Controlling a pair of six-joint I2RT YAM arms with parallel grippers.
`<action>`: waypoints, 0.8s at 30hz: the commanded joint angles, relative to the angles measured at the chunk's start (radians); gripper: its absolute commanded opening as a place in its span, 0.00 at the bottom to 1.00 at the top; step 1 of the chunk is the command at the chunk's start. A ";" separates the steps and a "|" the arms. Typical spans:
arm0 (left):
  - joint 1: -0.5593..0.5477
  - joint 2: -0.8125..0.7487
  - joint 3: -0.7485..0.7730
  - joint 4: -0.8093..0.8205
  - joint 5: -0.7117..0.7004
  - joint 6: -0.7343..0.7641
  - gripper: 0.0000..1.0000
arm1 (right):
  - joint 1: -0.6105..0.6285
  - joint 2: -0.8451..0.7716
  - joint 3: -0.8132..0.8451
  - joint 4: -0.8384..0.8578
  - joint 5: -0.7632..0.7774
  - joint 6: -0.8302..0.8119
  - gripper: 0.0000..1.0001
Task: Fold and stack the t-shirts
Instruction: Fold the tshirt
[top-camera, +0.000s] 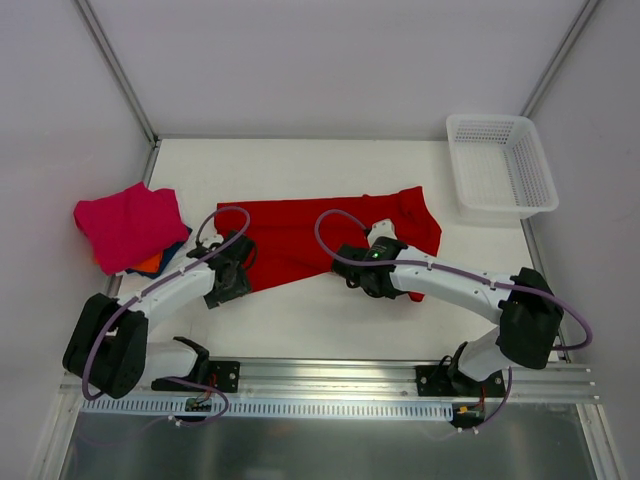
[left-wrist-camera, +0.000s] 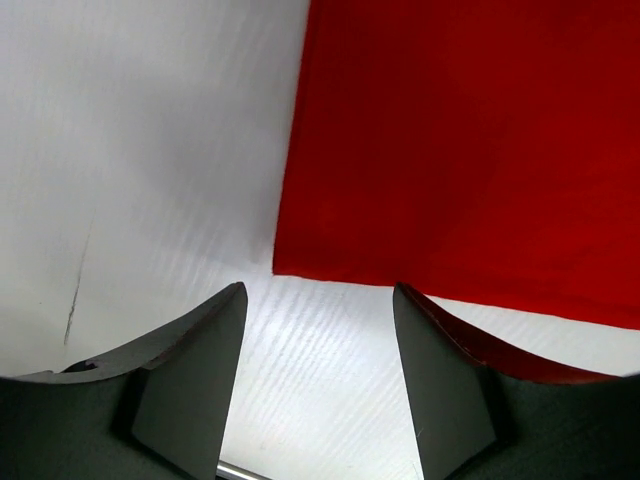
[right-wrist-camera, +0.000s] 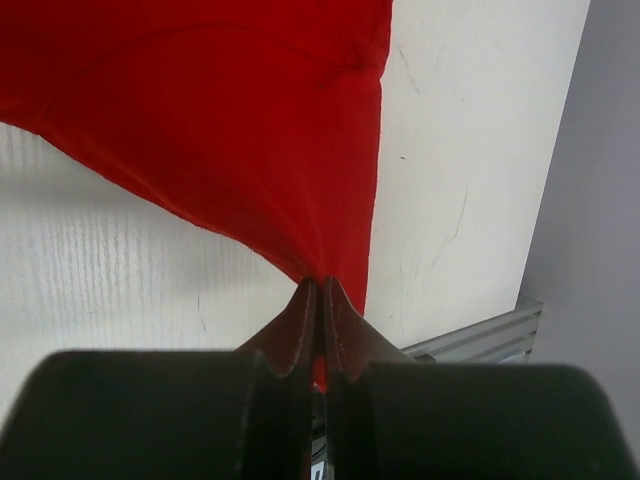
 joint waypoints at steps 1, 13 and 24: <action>-0.004 -0.051 -0.040 -0.019 -0.046 -0.063 0.61 | 0.006 -0.010 0.032 -0.043 0.029 0.021 0.01; -0.004 -0.067 -0.054 -0.018 -0.106 -0.097 0.57 | 0.013 -0.024 0.004 0.001 0.020 0.003 0.00; -0.004 0.024 0.004 -0.007 -0.123 -0.111 0.54 | 0.016 -0.023 -0.003 0.012 0.015 0.003 0.00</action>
